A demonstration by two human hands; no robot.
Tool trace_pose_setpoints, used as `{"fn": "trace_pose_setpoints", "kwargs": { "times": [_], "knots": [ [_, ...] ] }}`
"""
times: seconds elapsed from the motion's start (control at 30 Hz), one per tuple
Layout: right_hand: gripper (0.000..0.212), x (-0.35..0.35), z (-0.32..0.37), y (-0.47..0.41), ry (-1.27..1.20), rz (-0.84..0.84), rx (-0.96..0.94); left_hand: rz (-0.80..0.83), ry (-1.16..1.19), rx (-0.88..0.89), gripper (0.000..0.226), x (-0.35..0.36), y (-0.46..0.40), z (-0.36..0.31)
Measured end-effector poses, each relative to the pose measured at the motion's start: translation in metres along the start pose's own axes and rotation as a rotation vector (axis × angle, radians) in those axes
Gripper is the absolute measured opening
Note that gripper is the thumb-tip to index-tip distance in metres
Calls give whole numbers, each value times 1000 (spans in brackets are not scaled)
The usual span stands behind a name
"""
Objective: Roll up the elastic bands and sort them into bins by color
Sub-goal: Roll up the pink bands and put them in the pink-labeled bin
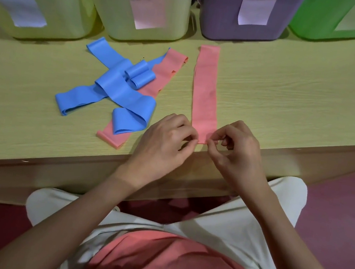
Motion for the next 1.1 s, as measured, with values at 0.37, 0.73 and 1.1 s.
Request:
{"fn": "trace_pose_setpoints", "kwargs": {
  "times": [0.37,0.73,1.1],
  "knots": [
    [9,-11,-14,1,81,15,-276,25,-2,93,4,-1,-1,4],
    [7,-6,-13,1,-20,16,-66,4,-32,81,6,0,0,2],
    [15,-7,-8,-5,-34,-9,63,-68,11,-57,3,2,-7,-3]
  ]
}}
Point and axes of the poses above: each hand's wrist, its own y-axis away from the middle knuckle, its own x-axis out of the palm, z = x × y, the point moved 2 cm from there along -y, towards the middle knuckle, and after that the axes turned 5 degrees about z, right-handed, at the moved point
